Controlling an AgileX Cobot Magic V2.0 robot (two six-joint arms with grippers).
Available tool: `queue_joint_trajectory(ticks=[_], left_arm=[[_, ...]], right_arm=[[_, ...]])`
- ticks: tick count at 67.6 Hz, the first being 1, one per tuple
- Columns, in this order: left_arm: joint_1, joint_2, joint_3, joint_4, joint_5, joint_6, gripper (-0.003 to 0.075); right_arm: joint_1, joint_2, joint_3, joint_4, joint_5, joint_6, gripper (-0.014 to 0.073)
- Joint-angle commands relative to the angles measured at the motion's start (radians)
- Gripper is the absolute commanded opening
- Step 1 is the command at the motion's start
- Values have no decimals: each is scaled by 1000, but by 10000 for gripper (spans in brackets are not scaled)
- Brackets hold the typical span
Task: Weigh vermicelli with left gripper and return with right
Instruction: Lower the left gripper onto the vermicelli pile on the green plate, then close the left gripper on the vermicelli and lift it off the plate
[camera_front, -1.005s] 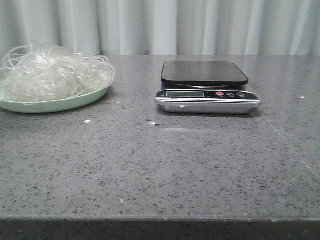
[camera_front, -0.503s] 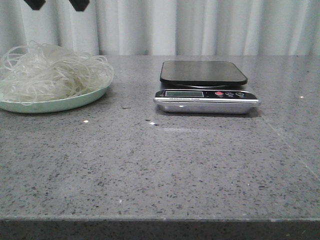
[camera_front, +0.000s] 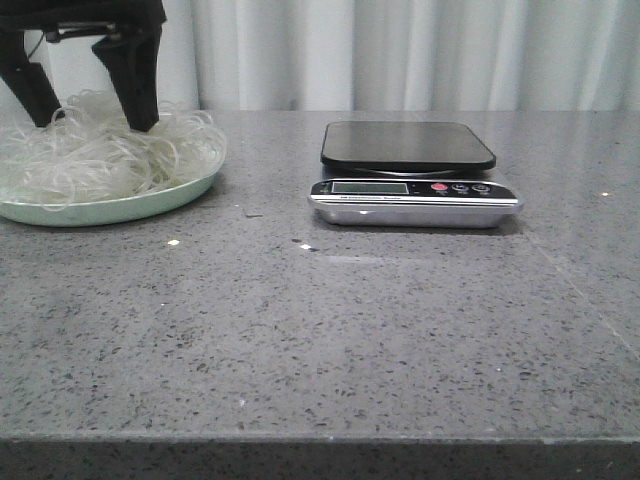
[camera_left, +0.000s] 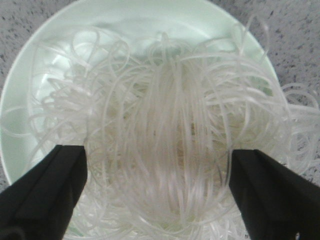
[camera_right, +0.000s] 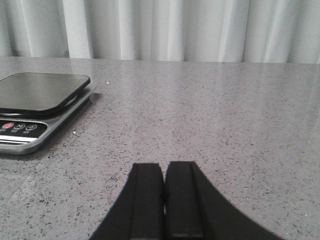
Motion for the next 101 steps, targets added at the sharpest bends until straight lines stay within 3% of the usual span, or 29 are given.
queue_joint_trajectory(ticks=[1, 13, 19, 23, 28, 51, 73, 101], left_arm=[[3, -26, -35, -13, -2, -12, 556], [3, 15, -35, -15, 40, -12, 384], [3, 32, -35, -15, 58, -12, 251], [3, 34, -35, -15, 59, -5, 122], [3, 34, -41, -15, 54, -3, 154], [-19, -49, -163, -15, 23, -3, 134], [-107, -109, -360, -18, 39, -3, 134], [-241, 55, -568, -94, 39, -12, 134]], right_arm=[[0, -15, -8, -1, -87, -8, 151], [0, -15, -8, -1, -87, -8, 151], [0, -15, -8, -1, -87, -8, 151], [0, -15, -8, -1, -87, -8, 151], [0, -15, -8, -1, -87, -8, 151], [0, -15, -8, -1, -87, -8, 151], [0, -15, -8, -1, -87, -8, 151], [2, -15, -8, -1, -87, -8, 151]])
